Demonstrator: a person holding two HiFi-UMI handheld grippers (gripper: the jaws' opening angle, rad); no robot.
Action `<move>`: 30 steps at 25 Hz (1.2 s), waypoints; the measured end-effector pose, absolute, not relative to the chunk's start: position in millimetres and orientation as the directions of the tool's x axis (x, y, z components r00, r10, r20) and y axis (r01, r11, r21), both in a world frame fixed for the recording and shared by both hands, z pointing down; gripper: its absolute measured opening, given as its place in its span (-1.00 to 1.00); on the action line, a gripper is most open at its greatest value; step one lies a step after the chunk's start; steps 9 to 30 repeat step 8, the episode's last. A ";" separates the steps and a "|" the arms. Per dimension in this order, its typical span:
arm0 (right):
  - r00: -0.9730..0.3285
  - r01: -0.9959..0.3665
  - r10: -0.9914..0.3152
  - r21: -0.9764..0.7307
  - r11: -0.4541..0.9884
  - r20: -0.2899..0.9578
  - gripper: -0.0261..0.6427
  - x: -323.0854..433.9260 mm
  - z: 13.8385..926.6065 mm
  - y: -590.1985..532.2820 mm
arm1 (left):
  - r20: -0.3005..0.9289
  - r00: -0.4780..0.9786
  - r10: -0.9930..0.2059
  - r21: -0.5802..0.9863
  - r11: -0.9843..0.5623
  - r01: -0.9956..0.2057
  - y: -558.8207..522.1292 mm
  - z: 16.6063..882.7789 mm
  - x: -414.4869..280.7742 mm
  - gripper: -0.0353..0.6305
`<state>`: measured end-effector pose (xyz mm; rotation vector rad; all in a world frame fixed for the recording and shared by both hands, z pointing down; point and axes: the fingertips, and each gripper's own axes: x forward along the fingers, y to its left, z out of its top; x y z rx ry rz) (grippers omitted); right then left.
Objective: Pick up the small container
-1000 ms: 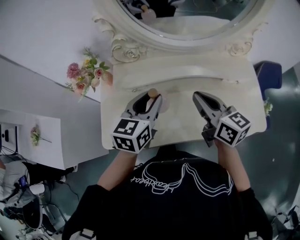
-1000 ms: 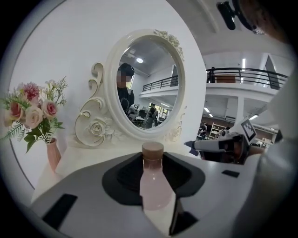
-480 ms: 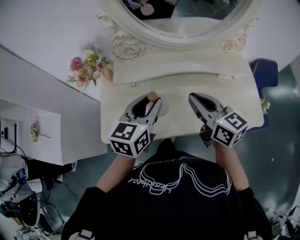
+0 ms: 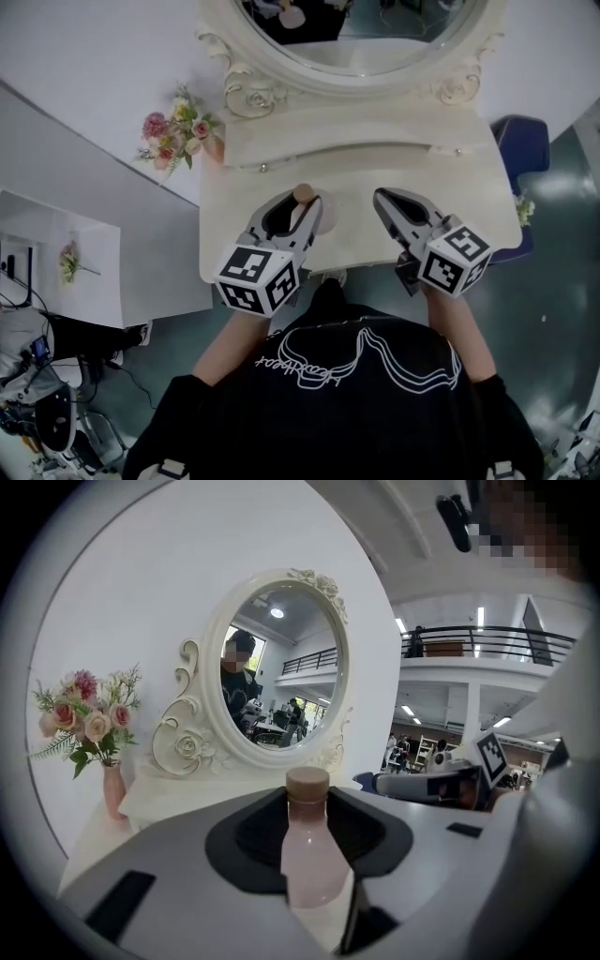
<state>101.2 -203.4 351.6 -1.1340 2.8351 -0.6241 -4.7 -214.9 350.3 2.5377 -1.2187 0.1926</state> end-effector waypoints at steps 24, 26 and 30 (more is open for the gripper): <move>-0.731 -0.661 -0.670 -0.372 0.651 0.126 -0.91 107.7 351.5 -191.1 | 0.260 0.632 -0.731 0.229 -0.589 -0.775 -202.2 349.4 1.1 -0.49; -0.731 -0.661 -0.670 -0.372 0.651 0.126 -0.91 107.7 351.5 -191.1 | 0.260 0.632 -0.731 0.229 -0.589 -0.775 -202.2 349.4 1.1 -0.49; -0.731 -0.661 -0.670 -0.372 0.651 0.126 -0.91 107.7 351.5 -191.1 | 0.260 0.632 -0.731 0.229 -0.589 -0.775 -202.2 349.4 1.1 -0.49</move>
